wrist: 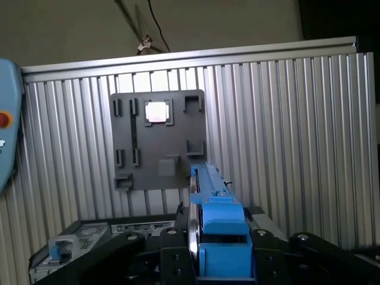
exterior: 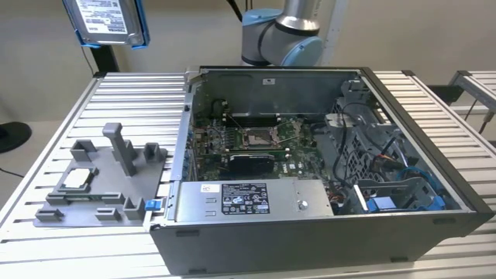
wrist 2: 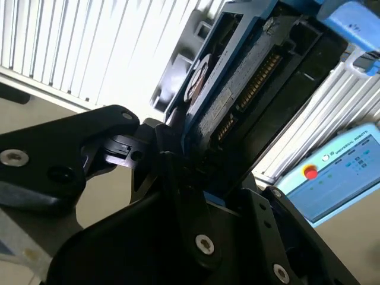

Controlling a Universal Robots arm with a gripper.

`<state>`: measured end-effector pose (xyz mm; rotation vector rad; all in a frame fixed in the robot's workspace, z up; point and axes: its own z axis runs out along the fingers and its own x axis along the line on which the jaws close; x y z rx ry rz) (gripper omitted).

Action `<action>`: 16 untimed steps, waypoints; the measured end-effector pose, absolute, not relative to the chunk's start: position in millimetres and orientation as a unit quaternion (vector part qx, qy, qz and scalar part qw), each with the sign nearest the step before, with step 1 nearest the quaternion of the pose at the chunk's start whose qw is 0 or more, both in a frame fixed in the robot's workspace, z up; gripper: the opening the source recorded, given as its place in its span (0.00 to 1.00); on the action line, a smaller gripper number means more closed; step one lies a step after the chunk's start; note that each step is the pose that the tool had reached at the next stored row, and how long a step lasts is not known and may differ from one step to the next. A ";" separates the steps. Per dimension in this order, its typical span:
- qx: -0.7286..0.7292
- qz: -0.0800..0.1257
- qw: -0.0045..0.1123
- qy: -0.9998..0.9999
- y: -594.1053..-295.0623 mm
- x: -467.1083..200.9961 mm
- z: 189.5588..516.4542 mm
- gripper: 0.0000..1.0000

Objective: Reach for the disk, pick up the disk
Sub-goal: 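Pick up the disk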

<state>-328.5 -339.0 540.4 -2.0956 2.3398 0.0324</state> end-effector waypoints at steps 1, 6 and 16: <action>-0.667 0.010 0.000 0.745 -338.9 -324.1 539.5 0.00; -0.667 0.010 0.000 0.745 -339.0 -301.5 534.7 0.00; -0.667 0.010 0.000 0.745 -339.0 -255.7 525.1 0.00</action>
